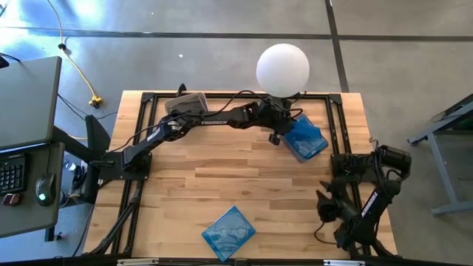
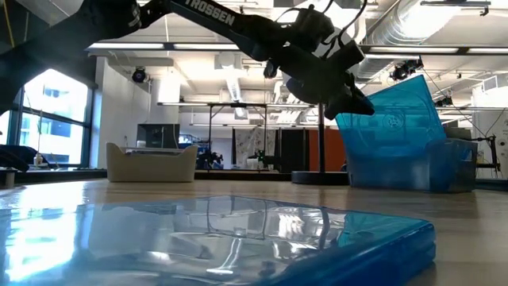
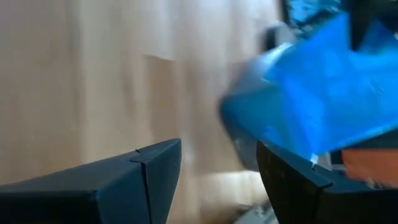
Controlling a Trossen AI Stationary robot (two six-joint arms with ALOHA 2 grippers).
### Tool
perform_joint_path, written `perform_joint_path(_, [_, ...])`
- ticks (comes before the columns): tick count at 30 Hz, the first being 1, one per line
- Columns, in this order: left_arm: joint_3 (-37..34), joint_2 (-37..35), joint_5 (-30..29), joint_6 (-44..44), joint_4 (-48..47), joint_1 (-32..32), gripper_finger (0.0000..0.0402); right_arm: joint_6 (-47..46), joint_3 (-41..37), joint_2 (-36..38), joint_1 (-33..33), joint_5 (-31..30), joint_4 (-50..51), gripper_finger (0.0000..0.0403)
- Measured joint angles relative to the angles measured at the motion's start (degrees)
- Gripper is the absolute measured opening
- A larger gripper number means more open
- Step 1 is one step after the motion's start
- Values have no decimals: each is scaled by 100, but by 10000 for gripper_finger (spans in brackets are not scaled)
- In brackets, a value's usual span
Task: Pick & place jewel cases by type
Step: Put the top blue CD case into the gray bin
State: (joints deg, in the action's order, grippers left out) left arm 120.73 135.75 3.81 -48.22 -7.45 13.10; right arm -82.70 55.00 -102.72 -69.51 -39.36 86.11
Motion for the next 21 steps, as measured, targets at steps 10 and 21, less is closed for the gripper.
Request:
perform_joint_path(10, [0,-27,-618,0,-135,-11,125,-368,-507,66,1210,-135,385,204])
perform_joint_path(21, [-4,-36,-1018,101,-585,-44,157,243,-523,400,1966,-825,251,204])
